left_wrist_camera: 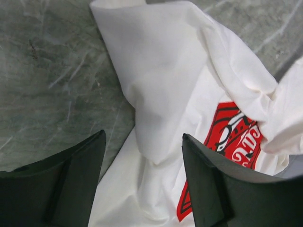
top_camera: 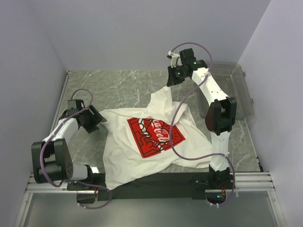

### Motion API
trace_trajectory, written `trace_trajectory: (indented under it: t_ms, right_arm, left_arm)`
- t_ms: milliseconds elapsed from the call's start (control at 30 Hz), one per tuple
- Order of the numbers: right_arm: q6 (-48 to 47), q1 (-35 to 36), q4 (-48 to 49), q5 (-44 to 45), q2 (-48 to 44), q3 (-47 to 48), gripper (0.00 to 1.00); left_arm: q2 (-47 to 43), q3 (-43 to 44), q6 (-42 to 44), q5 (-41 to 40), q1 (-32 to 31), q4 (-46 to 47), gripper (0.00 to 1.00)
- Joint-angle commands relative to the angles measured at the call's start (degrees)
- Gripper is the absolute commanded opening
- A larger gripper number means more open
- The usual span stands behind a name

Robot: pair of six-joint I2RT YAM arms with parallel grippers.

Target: Fold and stack the t-shirts

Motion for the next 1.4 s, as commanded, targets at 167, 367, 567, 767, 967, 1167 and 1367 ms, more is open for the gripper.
trace_trajectory:
  t_ms: [167,367,567,767,967,1167,1367]
  right_arm:
    - [-2.0,0.6,3.4,-11.4,-3.9,-3.6,0.00]
    - [-1.0,-0.7,3.2,-12.9,-4.6,-2.0,0.00]
    - [1.7,-5.7,4.8,-9.6,-7.8,-1.1,0.00]
    - [4.1,-11.9,9.8,-2.3,-15.2,-7.4,0.00]
    - [5.1,-14.2,13.7,-0.1,-20.7,-14.7,0.00]
    - [5.4,-14.8,14.9,-1.8,-22.0,-18.4,0.00]
    - [5.5,-14.7,14.6,-3.2,-21.0,-18.4,0.00]
  left_arm:
    - [12.9,13.1,-1.5,-7.6,1.0,1.3,0.66]
    - [18.5,16.1,2.9,-11.2,1.3,-1.7,0.63]
    - [19.8,14.8,4.2,-6.1,1.2,0.4,0.62]
    - [17.0,16.0,4.8,-6.3,1.3,0.0,0.66]
    - [16.6,16.3,4.9,-6.4,1.2,0.4,0.68]
    - [18.6,17.4,6.1,-4.0,1.2,1.2,0.67]
    - [22.8,20.7,8.7,0.4,0.5,1.7,0.67]
